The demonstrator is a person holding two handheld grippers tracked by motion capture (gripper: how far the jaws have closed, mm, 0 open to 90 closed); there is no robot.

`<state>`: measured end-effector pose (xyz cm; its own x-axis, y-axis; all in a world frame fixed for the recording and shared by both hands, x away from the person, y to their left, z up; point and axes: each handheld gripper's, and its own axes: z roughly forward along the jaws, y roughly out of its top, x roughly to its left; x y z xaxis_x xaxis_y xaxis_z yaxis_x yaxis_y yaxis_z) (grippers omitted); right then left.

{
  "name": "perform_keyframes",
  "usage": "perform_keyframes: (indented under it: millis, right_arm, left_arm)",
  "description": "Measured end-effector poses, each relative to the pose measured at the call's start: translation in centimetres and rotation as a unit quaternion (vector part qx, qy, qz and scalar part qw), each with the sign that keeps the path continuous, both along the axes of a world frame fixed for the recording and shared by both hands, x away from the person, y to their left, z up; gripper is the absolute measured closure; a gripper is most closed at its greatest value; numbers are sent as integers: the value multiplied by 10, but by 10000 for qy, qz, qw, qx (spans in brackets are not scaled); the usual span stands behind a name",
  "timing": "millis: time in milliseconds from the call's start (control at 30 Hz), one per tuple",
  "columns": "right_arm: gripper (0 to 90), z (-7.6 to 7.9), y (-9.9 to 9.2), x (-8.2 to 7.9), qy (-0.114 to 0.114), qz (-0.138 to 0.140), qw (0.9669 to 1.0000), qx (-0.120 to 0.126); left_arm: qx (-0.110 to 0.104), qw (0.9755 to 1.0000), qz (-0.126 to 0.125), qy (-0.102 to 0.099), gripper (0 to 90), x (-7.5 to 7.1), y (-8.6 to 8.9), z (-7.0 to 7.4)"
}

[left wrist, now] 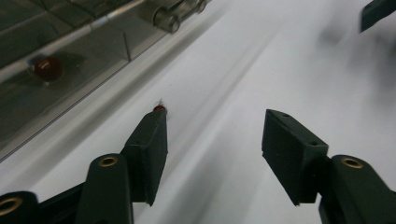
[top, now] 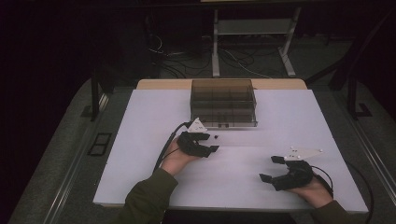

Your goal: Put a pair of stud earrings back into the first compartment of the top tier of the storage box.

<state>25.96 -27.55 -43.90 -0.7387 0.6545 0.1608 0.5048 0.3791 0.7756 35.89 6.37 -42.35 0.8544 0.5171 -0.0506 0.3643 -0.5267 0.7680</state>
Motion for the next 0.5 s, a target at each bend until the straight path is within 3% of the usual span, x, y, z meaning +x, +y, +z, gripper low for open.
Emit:
perform_keyframes:
  millis: [333, 500]
  right_arm:
    - [129, 0, 0, 1, -2, 9, 10000, 4]
    - [129, 0, 1, 1, -1, 7, 10000, 4]
  left_arm:
    - [47, 9999, 152, 12, 578, 15, -9, -7]
    - [111, 9998, 190, 38, 611, 19, -17, -13]
